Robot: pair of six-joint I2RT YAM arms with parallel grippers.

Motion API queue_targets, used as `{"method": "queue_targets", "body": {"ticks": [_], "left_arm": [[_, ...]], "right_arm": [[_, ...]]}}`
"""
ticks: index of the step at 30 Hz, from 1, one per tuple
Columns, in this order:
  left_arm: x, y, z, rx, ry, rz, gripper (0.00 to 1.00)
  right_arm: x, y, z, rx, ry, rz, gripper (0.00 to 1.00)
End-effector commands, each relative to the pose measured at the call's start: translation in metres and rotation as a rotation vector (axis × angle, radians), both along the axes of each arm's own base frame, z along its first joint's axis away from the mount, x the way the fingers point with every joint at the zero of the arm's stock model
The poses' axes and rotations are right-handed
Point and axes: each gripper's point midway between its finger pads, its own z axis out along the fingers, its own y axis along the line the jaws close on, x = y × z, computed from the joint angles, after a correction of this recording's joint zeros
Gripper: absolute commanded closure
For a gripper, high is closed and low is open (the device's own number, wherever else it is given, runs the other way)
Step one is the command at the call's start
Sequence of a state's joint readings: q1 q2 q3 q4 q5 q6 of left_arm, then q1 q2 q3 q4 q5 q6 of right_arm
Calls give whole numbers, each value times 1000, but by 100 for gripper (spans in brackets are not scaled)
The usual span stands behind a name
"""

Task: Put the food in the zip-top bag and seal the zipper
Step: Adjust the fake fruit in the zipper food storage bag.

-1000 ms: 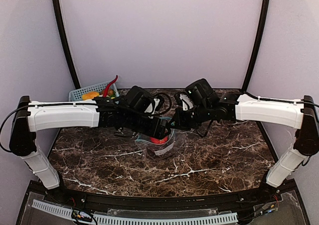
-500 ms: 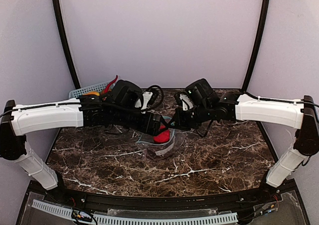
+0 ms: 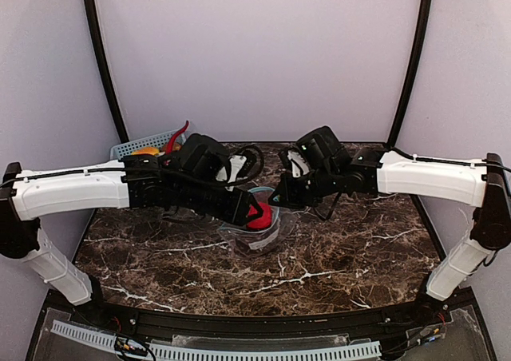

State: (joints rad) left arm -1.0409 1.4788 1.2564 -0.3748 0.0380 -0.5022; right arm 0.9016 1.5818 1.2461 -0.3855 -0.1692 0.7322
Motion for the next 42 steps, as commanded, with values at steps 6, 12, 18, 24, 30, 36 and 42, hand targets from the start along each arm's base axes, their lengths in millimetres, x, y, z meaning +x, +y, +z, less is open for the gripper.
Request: {"method": "queue_targets", "body": {"ticks": [6, 12, 18, 24, 30, 36, 42], "left_arm": [[14, 30, -51, 268, -33, 95, 67], [28, 18, -66, 252, -95, 103, 77], [43, -3, -66, 248, -174, 67, 81], [47, -34, -65, 149, -214, -4, 90], [50, -55, -66, 72, -234, -38, 91], [50, -62, -54, -16, -271, -41, 91], [38, -58, -30, -103, -280, -71, 87]], "right_arm": [[-2, 5, 23, 67, -46, 10, 96], [-2, 8, 22, 71, -43, 18, 96], [-2, 8, 21, 72, -41, 21, 96], [-3, 9, 19, 74, -36, 24, 96], [-2, 7, 17, 69, -38, 13, 96], [2, -8, 22, 60, -64, -54, 96], [4, -17, 18, 56, -48, -81, 96]]}}
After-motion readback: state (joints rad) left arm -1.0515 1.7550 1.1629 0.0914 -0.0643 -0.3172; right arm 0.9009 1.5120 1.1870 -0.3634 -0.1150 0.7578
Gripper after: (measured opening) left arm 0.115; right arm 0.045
